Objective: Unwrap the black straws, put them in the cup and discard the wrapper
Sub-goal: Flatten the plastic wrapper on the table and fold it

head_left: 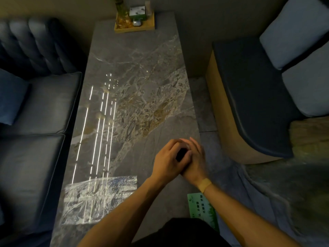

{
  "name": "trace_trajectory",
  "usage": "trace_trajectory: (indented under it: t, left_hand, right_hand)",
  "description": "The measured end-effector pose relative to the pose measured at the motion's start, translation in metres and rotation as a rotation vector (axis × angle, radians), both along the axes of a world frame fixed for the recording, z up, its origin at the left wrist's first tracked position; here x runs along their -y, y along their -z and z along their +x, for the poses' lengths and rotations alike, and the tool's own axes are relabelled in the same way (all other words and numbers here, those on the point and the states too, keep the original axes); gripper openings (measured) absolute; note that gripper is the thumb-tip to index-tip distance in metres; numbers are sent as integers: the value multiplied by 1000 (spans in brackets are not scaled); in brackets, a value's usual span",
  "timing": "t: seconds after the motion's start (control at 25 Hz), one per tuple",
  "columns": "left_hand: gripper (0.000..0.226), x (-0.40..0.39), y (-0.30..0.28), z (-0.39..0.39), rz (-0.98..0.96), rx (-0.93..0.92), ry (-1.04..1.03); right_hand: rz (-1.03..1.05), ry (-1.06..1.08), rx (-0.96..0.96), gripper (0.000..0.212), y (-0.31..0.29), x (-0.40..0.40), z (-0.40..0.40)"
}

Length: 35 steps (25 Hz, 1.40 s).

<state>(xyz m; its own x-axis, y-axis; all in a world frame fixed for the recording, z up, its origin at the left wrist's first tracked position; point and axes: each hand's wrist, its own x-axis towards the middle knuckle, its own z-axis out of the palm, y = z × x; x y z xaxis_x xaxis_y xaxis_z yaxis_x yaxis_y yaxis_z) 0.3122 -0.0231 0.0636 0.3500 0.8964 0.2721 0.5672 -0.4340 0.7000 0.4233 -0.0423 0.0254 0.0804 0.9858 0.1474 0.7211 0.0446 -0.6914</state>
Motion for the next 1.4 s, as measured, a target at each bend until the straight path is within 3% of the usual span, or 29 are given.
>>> trace_trajectory:
  t: [0.08,0.16,0.4,0.56,0.72,0.84,1.08,1.24,1.4]
  left_hand:
    - [17,1,9,-5,47,-87,20]
    - [15,-2,10,-6,90,-144,44]
    - [14,-3,11,0,166,-42,-2]
    - [18,0,14,-2,145,-140,7]
    - [24,-3,12,-8,190,-254,86]
    - [24,-7,14,-13,241,-333,72]
    - [14,-13,15,-12,230,-256,46]
    - [15,-11,18,-8,127,-144,-86]
    - [10,-2,31,-11,85,-176,-175]
  right_hand:
    - [-82,-53,152,59,8,-1,2]
    - [-116,-59,165,53,9,-3,3]
    - [87,0,129,50,7,-2,3]
    - [-100,-50,199,53,12,2,4]
    - [-158,-24,-1,60,11,7,9]
    - [-249,-63,-10,68,8,7,12]
    - [-356,-167,-62,101,6,4,20]
    - [-366,-161,-22,101,7,5,18]
    - [-342,-165,-24,91,5,5,17]
